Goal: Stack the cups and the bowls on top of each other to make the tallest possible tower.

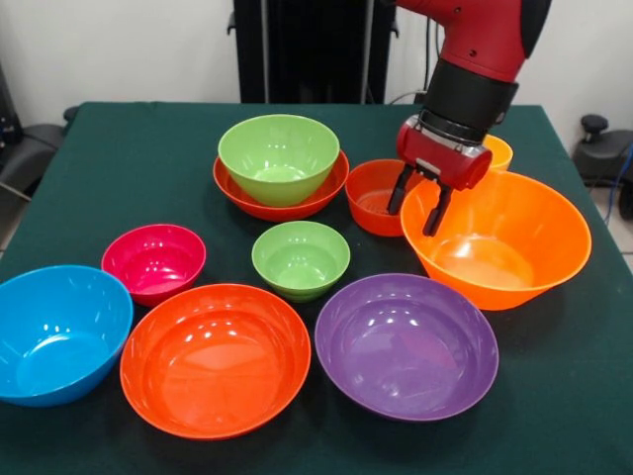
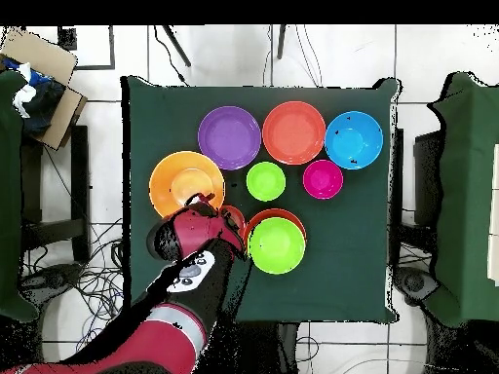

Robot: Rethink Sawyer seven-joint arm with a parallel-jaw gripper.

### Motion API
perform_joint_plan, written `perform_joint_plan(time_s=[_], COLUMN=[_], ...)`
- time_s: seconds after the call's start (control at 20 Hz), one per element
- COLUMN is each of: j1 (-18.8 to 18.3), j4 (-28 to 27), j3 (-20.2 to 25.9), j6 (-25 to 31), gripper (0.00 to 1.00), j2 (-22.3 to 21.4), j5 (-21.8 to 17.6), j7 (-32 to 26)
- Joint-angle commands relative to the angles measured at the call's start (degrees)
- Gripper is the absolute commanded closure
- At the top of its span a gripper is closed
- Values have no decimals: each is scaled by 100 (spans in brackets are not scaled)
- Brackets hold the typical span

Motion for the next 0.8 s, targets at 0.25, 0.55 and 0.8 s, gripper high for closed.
perform_joint_plan(time_s=[0.25,0.55,0.8], j1=[-60,-43,-45], j4=[261,239,236], j3=[329,306,308], j6=[449,493,496], gripper=[0,0,0], j2=[-336,-327,-331], j5=[-339,-340,-345], j7=[-55,-65,-74])
